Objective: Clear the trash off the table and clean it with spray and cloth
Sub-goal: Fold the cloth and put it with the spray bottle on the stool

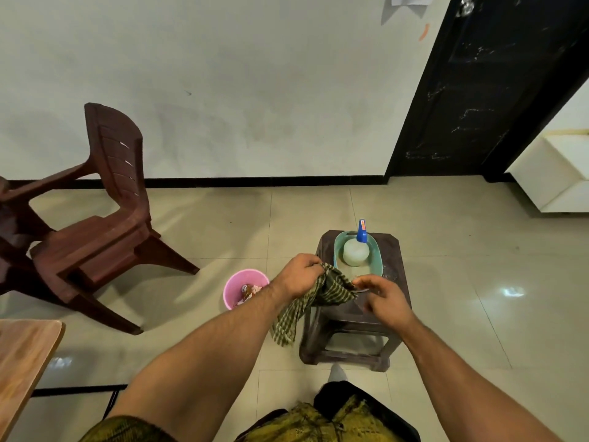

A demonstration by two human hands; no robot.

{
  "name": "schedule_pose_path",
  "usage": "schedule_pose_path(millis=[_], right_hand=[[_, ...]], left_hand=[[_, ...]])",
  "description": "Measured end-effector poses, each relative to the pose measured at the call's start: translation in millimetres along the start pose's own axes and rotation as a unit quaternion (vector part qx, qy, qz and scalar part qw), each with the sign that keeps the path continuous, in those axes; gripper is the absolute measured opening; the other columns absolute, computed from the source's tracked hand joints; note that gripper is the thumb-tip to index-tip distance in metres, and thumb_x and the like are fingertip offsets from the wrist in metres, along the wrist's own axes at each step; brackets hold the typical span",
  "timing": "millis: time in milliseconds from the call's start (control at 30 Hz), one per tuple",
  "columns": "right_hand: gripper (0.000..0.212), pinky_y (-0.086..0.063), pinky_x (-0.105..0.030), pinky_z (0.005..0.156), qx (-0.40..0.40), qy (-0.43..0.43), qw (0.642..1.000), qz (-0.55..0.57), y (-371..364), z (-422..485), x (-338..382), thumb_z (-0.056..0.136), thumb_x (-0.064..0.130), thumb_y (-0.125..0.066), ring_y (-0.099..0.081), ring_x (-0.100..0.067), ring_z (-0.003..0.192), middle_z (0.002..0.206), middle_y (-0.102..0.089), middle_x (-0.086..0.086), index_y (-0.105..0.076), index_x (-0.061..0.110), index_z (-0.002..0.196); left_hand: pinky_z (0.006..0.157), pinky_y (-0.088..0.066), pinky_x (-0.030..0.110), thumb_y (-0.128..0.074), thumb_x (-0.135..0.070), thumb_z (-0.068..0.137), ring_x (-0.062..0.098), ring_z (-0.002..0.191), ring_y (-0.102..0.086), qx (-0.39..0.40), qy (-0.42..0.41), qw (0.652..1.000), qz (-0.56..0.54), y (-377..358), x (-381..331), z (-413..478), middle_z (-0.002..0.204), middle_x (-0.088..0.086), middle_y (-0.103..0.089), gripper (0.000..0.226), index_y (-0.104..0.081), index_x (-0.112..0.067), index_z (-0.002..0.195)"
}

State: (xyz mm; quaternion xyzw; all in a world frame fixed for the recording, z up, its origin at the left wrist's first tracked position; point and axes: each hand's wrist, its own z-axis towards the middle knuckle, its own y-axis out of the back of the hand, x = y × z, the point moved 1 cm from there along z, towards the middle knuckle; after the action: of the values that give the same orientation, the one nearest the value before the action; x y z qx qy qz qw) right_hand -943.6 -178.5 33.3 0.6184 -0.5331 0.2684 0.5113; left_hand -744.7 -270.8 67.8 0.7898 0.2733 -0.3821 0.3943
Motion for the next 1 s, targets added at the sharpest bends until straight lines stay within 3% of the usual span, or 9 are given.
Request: schedule_pose_path(millis=[100, 200, 267, 367, 500, 600, 700, 800, 1000], right_hand=[[0.041, -0.059, -0.028, 0.08, 0.027, 0.065, 0.994, -0.081, -4.7, 1.0, 1.4, 0.087, -0.003, -0.061, -0.066, -0.017, 0.086, 0.116, -0.063, 0.008, -0.072, 0.031, 0.107], [0.045, -0.055, -0.029, 0.087, 0.077, 0.085, 0.98, -0.163, -12.7, 5.4, 4.6, 0.085, 0.007, -0.065, -0.064, -0.018, 0.086, 0.12, -0.054, 0.007, -0.067, 0.031, 0.123], [0.049, -0.052, -0.026, 0.087, 0.073, 0.085, 0.976, -0.188, -17.0, 8.5, 7.2, 0.087, 0.009, -0.067, -0.061, -0.014, 0.087, 0.122, -0.05, 0.006, -0.062, 0.03, 0.131], [0.046, -0.05, -0.026, 0.092, 0.099, 0.084, 0.963, -0.236, -21.1, 14.4, 8.9, 0.086, 0.019, -0.07, -0.058, -0.012, 0.098, 0.121, -0.049, 0.005, -0.061, 0.026, 0.131], [0.048, -0.053, -0.035, 0.092, 0.173, 0.057, 0.933, -0.312, -25.0, 15.7, 10.6, 0.078, 0.036, -0.072, -0.058, -0.016, 0.103, 0.117, -0.052, 0.004, -0.063, 0.024, 0.123], [0.033, -0.053, -0.026, 0.084, 0.185, 0.074, 0.945, -0.261, -29.0, 13.4, 16.5, 0.077, 0.021, -0.072, -0.061, -0.015, 0.096, 0.105, -0.059, 0.006, -0.065, 0.024, 0.109], [0.039, -0.054, -0.022, 0.085, 0.175, 0.054, 0.978, -0.104, -34.0, 14.0, 22.7, 0.081, -0.005, -0.061, -0.065, -0.017, 0.1, 0.109, -0.069, -0.004, -0.068, 0.016, 0.112], [0.025, -0.055, -0.035, 0.081, 0.222, 0.028, 0.969, -0.108, -39.8, 14.5, 25.1, 0.082, 0.006, -0.065, -0.064, -0.018, 0.085, 0.101, -0.072, -0.017, -0.07, 0.017, 0.102], [0.04, -0.057, -0.035, 0.089, 0.244, 0.03, 0.96, -0.136, -50.2, 12.1, 32.4, 0.071, 0.032, -0.072, -0.067, -0.016, 0.098, 0.104, -0.071, 0.004, -0.066, 0.028, 0.111]], left_hand=[[0.077, -0.05, 0.042, -0.049, -0.016, 0.098, 0.019, 0.078, -0.055, 0.002, -0.007, 1.0, 0.007, 3.7, -3.7, -1.8, 0.077, 0.005, -0.057, 0.026, -0.063, -0.009, 0.077], [0.073, -0.045, 0.037, -0.048, -0.013, 0.096, 0.019, 0.075, -0.052, 0.009, -0.024, 0.999, 0.033, 7.2, -5.8, -2.1, 0.073, 0.005, -0.054, 0.026, -0.062, -0.003, 0.076], [0.068, -0.042, 0.032, -0.048, -0.011, 0.096, 0.016, 0.071, -0.05, 0.023, -0.042, 0.997, 0.066, 8.7, -10.3, -3.5, 0.069, 0.001, -0.052, 0.031, -0.059, -0.011, 0.068], [0.065, -0.041, 0.03, -0.048, -0.01, 0.095, 0.012, 0.07, -0.05, 0.037, -0.067, 0.992, 0.098, 12.9, -15.5, -5.5, 0.066, -0.002, -0.052, 0.036, -0.056, -0.021, 0.061], [0.069, -0.045, 0.033, -0.05, -0.011, 0.092, 0.014, 0.071, -0.053, 0.052, -0.081, 0.988, 0.123, 18.5, -14.2, -6.7, 0.067, -0.002, -0.055, 0.029, -0.06, -0.017, 0.065], [0.076, -0.05, 0.042, -0.049, -0.013, 0.092, 0.016, 0.073, -0.055, 0.063, -0.088, 0.984, 0.141, 20.9, -10.3, -9.8, 0.071, 0.005, -0.059, 0.025, -0.064, -0.006, 0.074], [0.081, -0.051, 0.048, -0.047, -0.016, 0.091, 0.021, 0.074, -0.057, 0.059, -0.089, 0.984, 0.141, 25.1, -4.2, -10.7, 0.076, 0.015, -0.062, 0.026, -0.066, -0.002, 0.077], [0.079, -0.052, 0.048, -0.048, -0.016, 0.091, 0.023, 0.073, -0.056, 0.06, -0.089, 0.984, 0.145, 28.5, -3.2, -12.0, 0.071, 0.009, -0.059, 0.027, -0.064, -0.006, 0.072], [0.067, -0.048, 0.038, -0.048, -0.016, 0.092, 0.014, 0.067, -0.052, 0.062, -0.108, 0.978, 0.17, 34.7, -9.0, -13.0, 0.063, -0.004, -0.053, 0.032, -0.058, -0.023, 0.061]])
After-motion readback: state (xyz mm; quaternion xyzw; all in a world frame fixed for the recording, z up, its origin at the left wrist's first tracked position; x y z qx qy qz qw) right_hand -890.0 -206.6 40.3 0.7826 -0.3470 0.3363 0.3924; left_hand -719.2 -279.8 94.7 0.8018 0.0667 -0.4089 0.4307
